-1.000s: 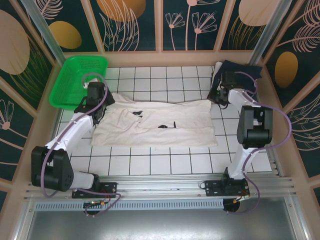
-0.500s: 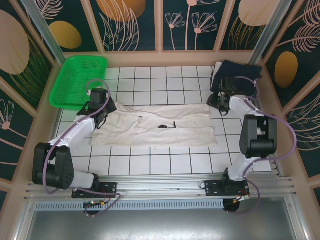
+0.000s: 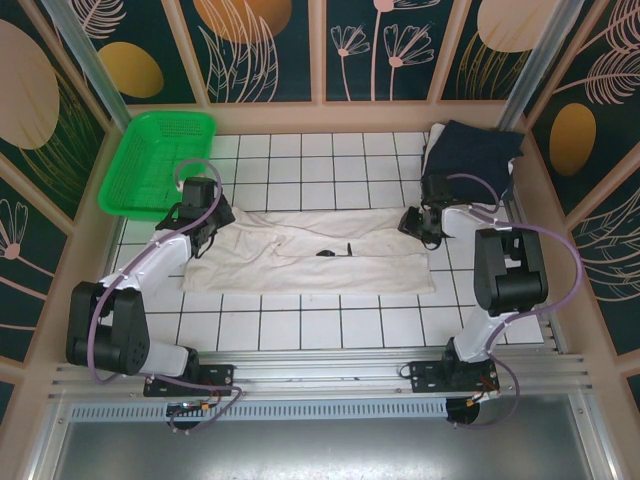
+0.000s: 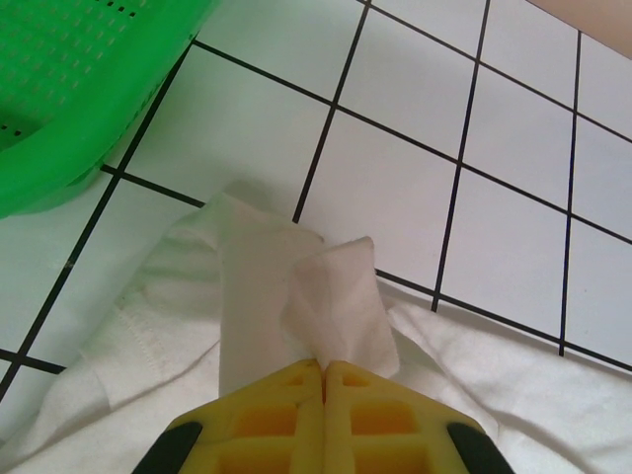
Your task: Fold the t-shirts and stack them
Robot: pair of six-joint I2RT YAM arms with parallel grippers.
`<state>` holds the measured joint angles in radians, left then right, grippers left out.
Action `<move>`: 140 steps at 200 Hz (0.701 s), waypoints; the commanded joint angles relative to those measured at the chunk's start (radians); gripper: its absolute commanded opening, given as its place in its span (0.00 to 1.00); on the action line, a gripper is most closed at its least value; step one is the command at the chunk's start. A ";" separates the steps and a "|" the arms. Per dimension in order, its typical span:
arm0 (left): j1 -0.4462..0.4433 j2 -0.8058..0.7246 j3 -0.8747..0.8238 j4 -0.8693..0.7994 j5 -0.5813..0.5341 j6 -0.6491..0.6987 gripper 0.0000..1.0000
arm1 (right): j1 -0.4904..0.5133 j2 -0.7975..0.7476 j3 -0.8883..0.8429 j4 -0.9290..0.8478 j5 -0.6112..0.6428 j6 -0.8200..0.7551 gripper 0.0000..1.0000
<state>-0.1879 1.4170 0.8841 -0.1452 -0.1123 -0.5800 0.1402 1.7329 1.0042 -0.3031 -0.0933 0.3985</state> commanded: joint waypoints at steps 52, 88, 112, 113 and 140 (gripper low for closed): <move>0.005 0.024 0.001 0.023 0.011 -0.003 0.00 | 0.040 0.004 0.011 -0.047 0.104 0.016 0.37; 0.005 0.020 -0.003 0.019 -0.002 0.000 0.00 | 0.046 0.003 -0.015 -0.037 0.122 0.012 0.46; 0.006 0.017 0.002 0.003 -0.010 0.008 0.00 | 0.048 0.022 0.002 -0.042 0.117 0.016 0.46; 0.006 0.018 0.002 0.003 -0.010 0.009 0.00 | 0.047 0.021 0.003 -0.042 0.116 0.016 0.46; 0.005 0.017 0.013 -0.005 -0.024 0.013 0.00 | 0.047 0.019 0.033 -0.063 0.145 0.014 0.32</move>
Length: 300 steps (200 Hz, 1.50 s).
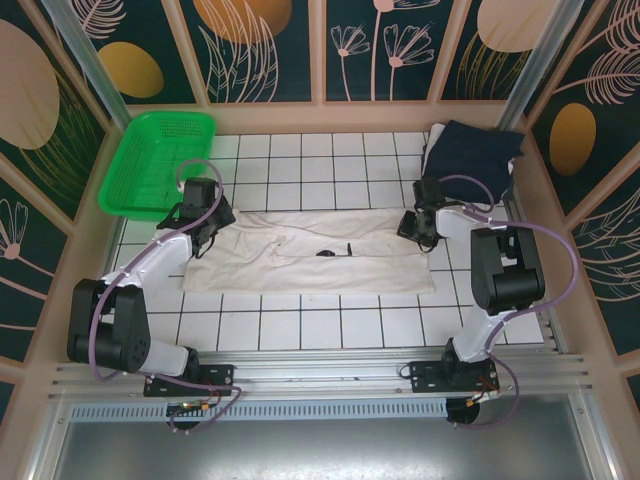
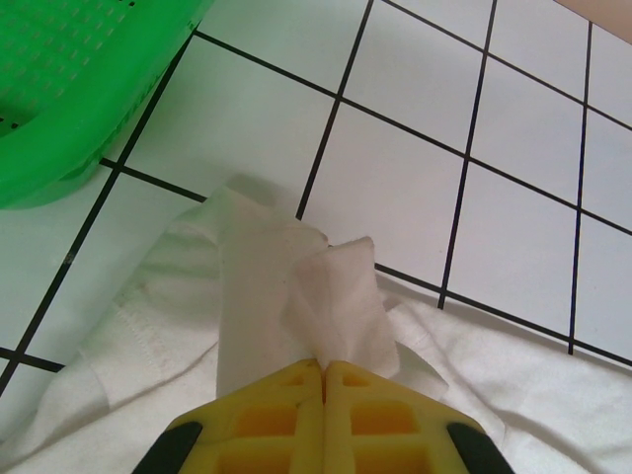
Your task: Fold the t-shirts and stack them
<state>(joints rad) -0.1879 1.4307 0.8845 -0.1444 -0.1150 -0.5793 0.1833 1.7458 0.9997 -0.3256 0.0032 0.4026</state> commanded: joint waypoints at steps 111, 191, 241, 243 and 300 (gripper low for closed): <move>0.006 0.111 0.258 -0.021 0.002 0.052 0.00 | -0.077 0.004 0.269 -0.097 0.046 -0.065 0.00; 0.006 0.311 0.560 -0.099 -0.050 0.128 0.00 | -0.118 0.231 0.576 -0.189 -0.073 -0.127 0.00; 0.006 0.321 0.558 -0.099 -0.045 0.141 0.00 | -0.052 0.079 0.354 -0.196 0.007 -0.093 0.18; 0.006 0.318 0.554 -0.097 -0.044 0.139 0.00 | -0.048 0.068 0.333 -0.189 0.007 -0.091 0.18; 0.005 0.253 0.456 -0.056 -0.043 0.130 0.00 | 0.016 -0.106 0.004 -0.102 -0.008 -0.001 0.26</move>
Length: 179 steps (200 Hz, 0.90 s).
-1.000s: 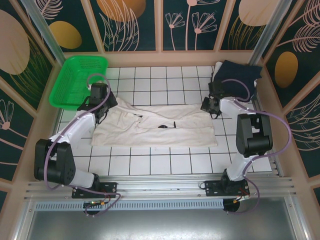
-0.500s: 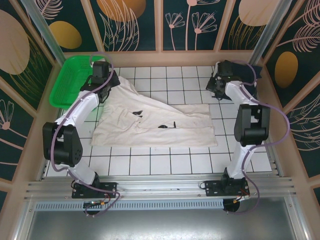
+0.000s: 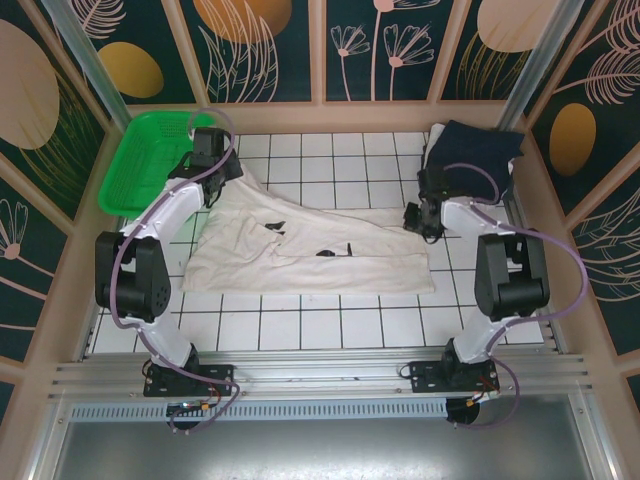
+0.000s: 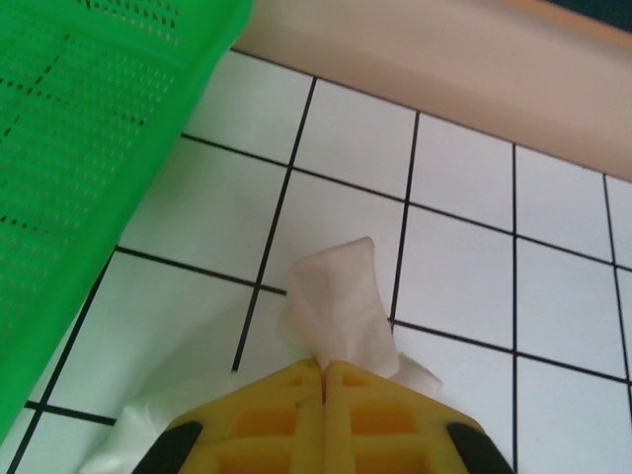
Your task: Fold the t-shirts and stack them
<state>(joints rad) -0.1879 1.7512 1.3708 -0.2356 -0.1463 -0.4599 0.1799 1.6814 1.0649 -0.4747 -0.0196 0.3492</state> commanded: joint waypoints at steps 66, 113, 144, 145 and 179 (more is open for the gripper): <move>0.005 -0.066 -0.039 0.036 -0.009 0.020 0.00 | 0.005 0.061 -0.003 0.106 0.001 0.062 0.30; 0.006 -0.054 -0.040 0.032 -0.022 0.034 0.00 | 0.003 0.133 0.053 0.090 0.025 0.063 0.37; 0.006 -0.051 -0.036 0.035 -0.012 0.033 0.00 | 0.007 0.156 0.073 0.061 0.055 0.062 0.42; 0.006 -0.050 -0.037 0.035 -0.012 0.033 0.00 | 0.007 0.156 0.073 0.061 0.058 0.061 0.42; 0.005 -0.056 -0.026 0.013 -0.015 0.046 0.00 | 0.007 0.170 0.052 0.071 0.072 0.059 0.45</move>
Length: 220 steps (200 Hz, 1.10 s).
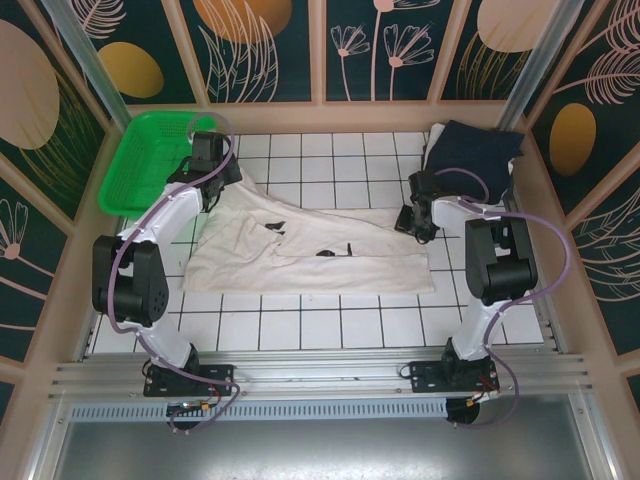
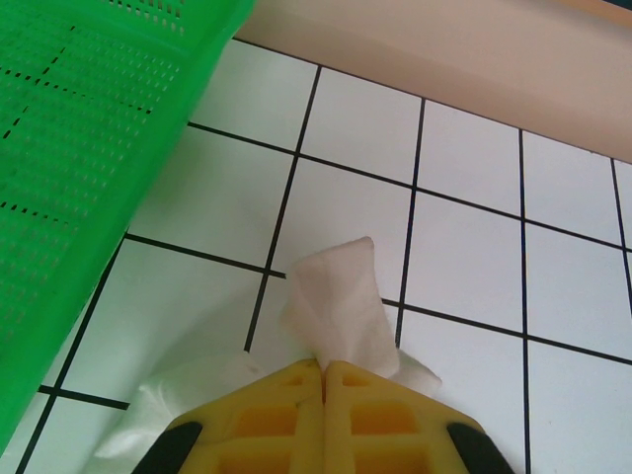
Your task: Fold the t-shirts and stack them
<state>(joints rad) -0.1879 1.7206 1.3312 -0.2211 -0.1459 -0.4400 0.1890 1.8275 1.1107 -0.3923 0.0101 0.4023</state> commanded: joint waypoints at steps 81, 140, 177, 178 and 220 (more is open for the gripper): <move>0.006 -0.051 -0.017 0.005 -0.014 0.001 0.00 | 0.001 -0.051 0.027 -0.056 0.088 -0.002 0.04; 0.005 -0.070 -0.026 0.001 -0.029 0.003 0.00 | 0.003 -0.069 0.079 -0.105 0.100 -0.031 0.00; 0.006 -0.047 0.051 -0.012 -0.002 0.015 0.00 | -0.002 -0.075 0.151 -0.140 0.108 -0.056 0.00; 0.006 -0.046 0.054 -0.013 -0.002 0.015 0.00 | -0.004 -0.074 0.155 -0.141 0.109 -0.058 0.00; 0.006 -0.053 0.119 -0.044 -0.003 0.021 0.00 | -0.060 0.023 0.346 -0.203 0.087 -0.107 0.00</move>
<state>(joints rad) -0.1879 1.6894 1.4143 -0.2466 -0.1532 -0.4366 0.1661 1.7981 1.3533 -0.5369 0.0792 0.3386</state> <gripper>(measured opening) 0.054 0.052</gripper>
